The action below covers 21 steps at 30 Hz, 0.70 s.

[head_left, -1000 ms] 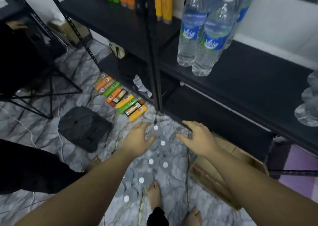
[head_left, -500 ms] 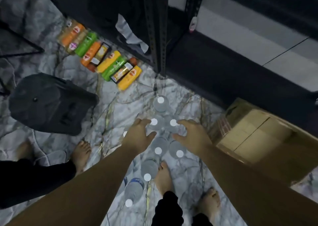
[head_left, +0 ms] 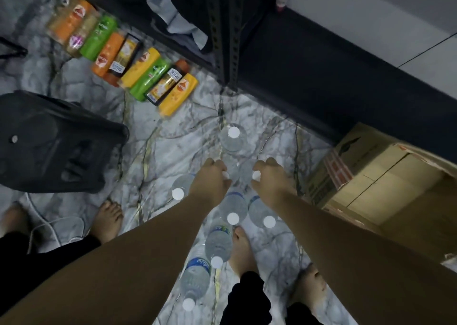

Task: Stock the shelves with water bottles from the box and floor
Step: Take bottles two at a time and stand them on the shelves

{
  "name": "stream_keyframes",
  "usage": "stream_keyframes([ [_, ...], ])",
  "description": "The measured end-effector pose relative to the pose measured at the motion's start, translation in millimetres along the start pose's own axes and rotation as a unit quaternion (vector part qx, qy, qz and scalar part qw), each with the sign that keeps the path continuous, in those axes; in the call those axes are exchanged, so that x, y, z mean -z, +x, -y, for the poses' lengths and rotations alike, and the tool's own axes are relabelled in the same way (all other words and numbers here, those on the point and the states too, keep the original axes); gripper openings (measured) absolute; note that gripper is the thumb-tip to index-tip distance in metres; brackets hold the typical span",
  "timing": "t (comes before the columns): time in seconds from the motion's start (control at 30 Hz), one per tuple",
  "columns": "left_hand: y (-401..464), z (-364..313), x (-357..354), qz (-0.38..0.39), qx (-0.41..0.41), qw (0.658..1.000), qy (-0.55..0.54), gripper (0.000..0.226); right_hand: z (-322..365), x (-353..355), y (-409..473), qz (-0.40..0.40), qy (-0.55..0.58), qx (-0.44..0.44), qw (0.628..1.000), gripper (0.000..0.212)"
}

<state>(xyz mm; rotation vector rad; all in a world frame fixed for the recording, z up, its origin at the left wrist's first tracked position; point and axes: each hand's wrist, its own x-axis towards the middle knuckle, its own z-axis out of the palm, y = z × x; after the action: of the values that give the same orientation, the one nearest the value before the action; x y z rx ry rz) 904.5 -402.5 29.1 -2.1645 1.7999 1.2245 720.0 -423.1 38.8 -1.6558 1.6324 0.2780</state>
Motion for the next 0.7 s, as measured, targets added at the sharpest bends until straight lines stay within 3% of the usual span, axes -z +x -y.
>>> stream_keyframes([
  [0.1,-10.4,2.3,14.4,-0.024,0.000,1.000,-0.008,0.018,1.1,11.8,-13.5,-0.020,0.018,-0.001,1.000,0.026],
  [0.23,-34.6,-15.1,55.6,-0.026,-0.030,0.999,-0.031,0.025,16.0,50.6,-46.0,-0.062,0.043,0.020,0.997,0.017],
  [0.37,-88.1,-45.0,105.6,-0.040,-0.059,0.997,-0.043,0.017,39.0,101.5,-98.2,-0.089,0.078,0.046,0.992,0.016],
  [0.53,-150.9,-94.2,188.2,-0.081,-0.103,0.990,-0.043,0.022,74.2,187.5,-172.6,-0.143,0.094,0.097,0.981,0.006],
  [0.7,-212.2,-150.0,289.1,-0.118,-0.177,0.977,-0.001,0.021,112.7,285.4,-253.2,-0.198,0.093,0.155,0.963,0.011],
])
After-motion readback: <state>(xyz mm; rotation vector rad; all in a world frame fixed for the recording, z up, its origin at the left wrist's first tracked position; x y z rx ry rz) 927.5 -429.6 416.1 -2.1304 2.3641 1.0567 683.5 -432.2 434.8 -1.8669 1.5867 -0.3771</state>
